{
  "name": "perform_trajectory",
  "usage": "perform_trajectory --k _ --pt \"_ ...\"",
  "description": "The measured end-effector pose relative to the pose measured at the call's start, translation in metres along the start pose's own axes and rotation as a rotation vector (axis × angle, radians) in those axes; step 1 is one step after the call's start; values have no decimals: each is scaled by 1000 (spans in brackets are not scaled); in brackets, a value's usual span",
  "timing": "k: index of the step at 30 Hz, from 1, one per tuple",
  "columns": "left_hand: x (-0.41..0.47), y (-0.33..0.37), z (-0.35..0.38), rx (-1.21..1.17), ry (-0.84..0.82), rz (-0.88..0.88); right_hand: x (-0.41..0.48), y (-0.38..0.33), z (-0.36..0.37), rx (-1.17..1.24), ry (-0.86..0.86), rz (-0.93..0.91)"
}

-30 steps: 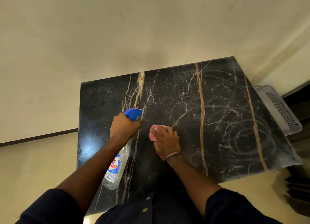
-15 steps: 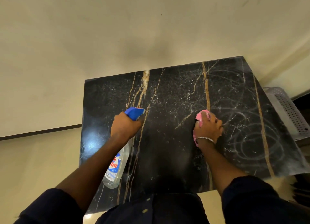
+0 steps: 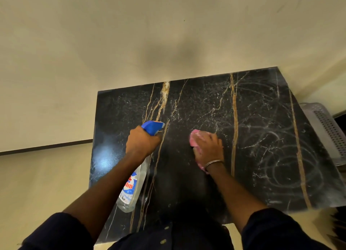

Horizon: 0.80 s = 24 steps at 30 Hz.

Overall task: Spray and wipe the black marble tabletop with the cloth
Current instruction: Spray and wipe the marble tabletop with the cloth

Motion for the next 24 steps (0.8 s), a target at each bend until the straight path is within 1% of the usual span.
perform_trajectory --k 3,5,8,9,10,11,13,16,19,20,21,22,24 --pt "1 0 0 2 -13 9 4 62 -1 -26 8 250" --pt "1 0 1 6 -15 14 7 83 -2 12 44 424" --pt "3 -1 3 9 -10 -9 16 67 -2 55 70 693" --pt "3 -1 4 14 -12 -14 20 54 -1 72 68 735" --pt "3 -1 5 18 -13 -16 24 40 -2 68 58 724" --pt "3 -1 6 19 -14 -19 28 25 -2 46 43 664" --pt "5 0 7 16 -11 -29 33 -2 -2 16 6 471" --pt "9 3 9 14 -12 -34 33 -28 -1 4 -2 170" --pt "12 6 12 23 -23 -28 31 -22 0 -57 -1 -49" --pt "13 6 12 23 -25 -26 32 -11 0 -68 3 -73" --pt "14 8 13 18 -27 -23 32 2 1 -73 -4 -52" --pt "15 9 13 14 -29 -16 33 18 1 -79 -16 9" --pt "17 11 13 7 -39 -7 35 52 -1 -74 -25 189"
Point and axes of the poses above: each hand's wrist, its own x-axis towards the middle knuckle, its own z-axis out of the palm, y = z × x, the point moved 1 cm from there along x, towards the middle knuckle, and after that the axes turned 6 degrees about -x, right-handed, at the moved point
